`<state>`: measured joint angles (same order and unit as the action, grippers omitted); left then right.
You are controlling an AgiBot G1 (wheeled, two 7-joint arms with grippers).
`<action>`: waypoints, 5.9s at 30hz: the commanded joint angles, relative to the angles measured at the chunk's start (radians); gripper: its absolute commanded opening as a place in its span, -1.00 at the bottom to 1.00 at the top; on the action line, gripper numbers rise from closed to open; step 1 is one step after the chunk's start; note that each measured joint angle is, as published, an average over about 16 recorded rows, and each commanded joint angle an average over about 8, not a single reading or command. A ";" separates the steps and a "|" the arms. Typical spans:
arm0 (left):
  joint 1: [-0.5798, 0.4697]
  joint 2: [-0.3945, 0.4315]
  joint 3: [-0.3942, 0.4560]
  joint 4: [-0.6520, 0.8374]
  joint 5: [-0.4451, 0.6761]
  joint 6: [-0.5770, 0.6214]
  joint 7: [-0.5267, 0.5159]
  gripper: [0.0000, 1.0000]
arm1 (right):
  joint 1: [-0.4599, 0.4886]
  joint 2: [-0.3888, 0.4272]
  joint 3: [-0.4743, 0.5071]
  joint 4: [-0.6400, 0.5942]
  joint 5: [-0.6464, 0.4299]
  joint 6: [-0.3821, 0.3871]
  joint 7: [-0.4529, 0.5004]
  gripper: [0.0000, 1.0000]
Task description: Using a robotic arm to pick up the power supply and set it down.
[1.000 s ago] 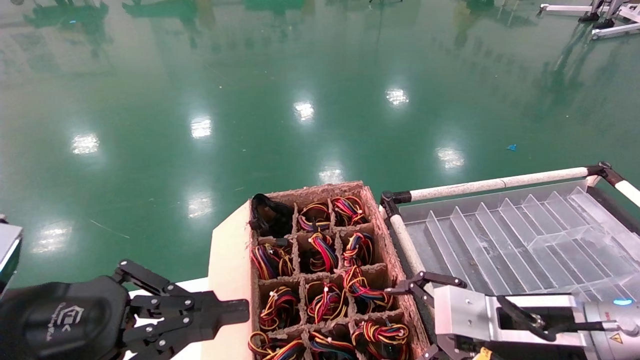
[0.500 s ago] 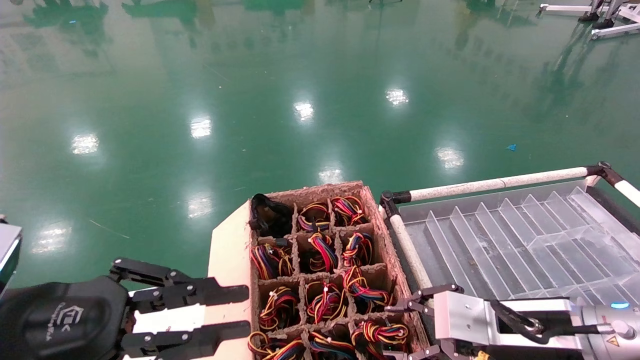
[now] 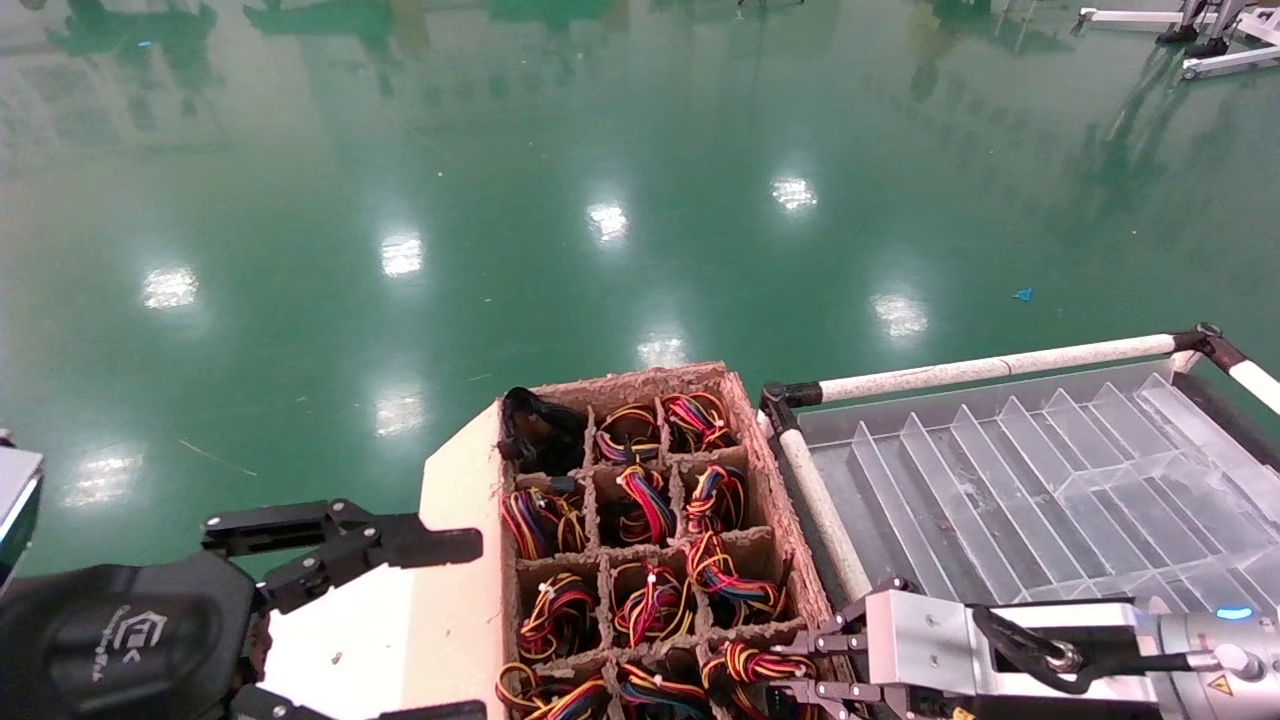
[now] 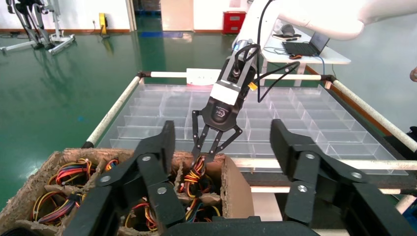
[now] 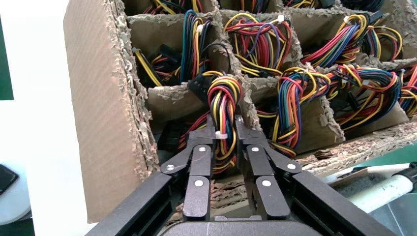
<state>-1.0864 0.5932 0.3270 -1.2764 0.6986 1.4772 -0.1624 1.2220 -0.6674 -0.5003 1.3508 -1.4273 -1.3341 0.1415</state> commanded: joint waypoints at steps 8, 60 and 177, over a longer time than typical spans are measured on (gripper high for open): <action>0.000 0.000 0.000 0.000 0.000 0.000 0.000 1.00 | 0.010 0.028 0.038 0.001 0.061 -0.001 0.003 -1.00; 0.000 -0.001 0.002 0.000 -0.001 -0.001 0.001 1.00 | 0.524 -0.109 0.048 -0.498 -0.124 0.036 -0.590 -1.00; -0.001 -0.001 0.004 0.001 -0.003 -0.001 0.002 1.00 | 0.374 -0.208 0.059 -0.779 0.037 0.080 -0.731 1.00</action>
<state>-1.0873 0.5919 0.3307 -1.2755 0.6957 1.4758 -0.1604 1.5959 -0.8760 -0.4412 0.5715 -1.3903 -1.2535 -0.5899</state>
